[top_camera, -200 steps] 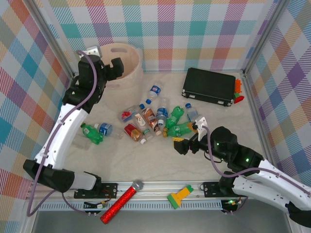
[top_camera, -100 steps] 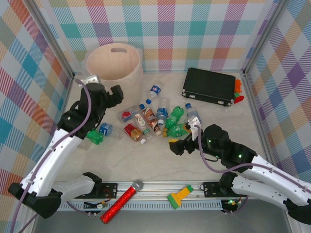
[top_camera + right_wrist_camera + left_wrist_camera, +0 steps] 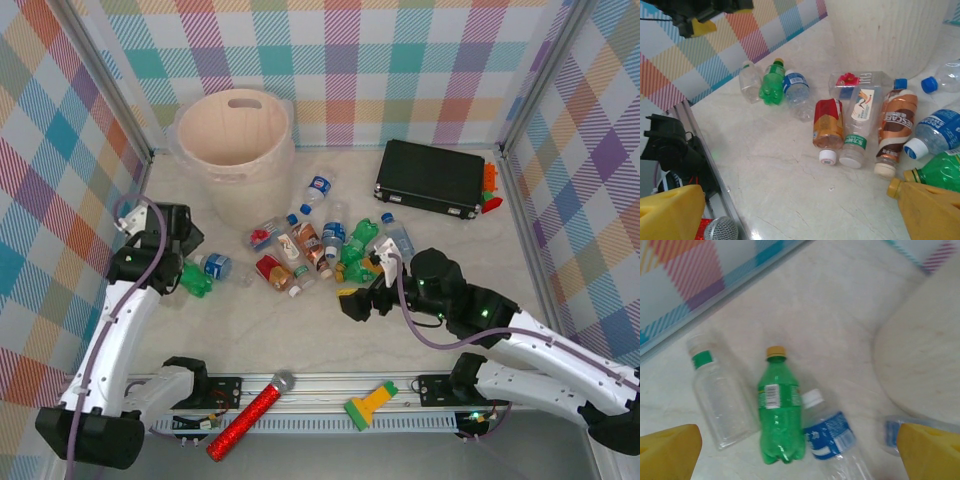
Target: Put the plastic bottles in the bin
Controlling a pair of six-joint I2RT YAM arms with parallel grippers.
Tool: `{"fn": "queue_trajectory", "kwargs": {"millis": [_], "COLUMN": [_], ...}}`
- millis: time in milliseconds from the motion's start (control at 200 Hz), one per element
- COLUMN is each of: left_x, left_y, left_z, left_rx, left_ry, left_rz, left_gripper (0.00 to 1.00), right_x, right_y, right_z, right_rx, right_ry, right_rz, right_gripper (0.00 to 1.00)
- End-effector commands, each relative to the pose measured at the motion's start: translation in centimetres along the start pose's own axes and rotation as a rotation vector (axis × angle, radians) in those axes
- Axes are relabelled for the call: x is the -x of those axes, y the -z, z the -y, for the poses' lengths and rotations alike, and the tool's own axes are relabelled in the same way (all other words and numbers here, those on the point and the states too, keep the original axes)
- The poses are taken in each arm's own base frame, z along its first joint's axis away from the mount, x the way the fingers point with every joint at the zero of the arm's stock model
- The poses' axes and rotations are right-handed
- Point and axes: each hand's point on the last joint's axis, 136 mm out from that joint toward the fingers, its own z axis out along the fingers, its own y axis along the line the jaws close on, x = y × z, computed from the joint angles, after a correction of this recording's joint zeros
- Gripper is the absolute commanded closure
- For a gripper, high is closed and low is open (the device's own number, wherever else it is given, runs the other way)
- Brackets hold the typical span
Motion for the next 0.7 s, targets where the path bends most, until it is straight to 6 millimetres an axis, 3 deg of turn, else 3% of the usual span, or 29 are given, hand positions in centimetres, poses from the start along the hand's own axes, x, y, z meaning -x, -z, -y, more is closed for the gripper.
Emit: {"fn": "queue_trajectory", "kwargs": {"millis": [0, 310, 695], "left_x": [-1.6, -3.0, -0.9], "left_y": [-2.0, -7.5, -12.2], "left_z": [-2.7, -8.1, -11.9], "left_rx": [0.082, 0.168, 0.277], "left_ry": [0.089, 0.373, 0.437], "left_rz": [-0.108, -0.306, -0.344], "left_gripper": [0.01, 0.02, 0.12], "right_x": [2.1, 2.3, 2.2], "right_y": [0.4, 0.2, 0.8], "right_z": [-1.8, -3.0, -3.1], "right_rx": [0.078, 0.141, 0.147], "right_ry": [0.034, 0.030, 0.029], "right_rz": [0.044, 0.029, 0.031], "right_gripper": [0.01, 0.01, 0.01]}}
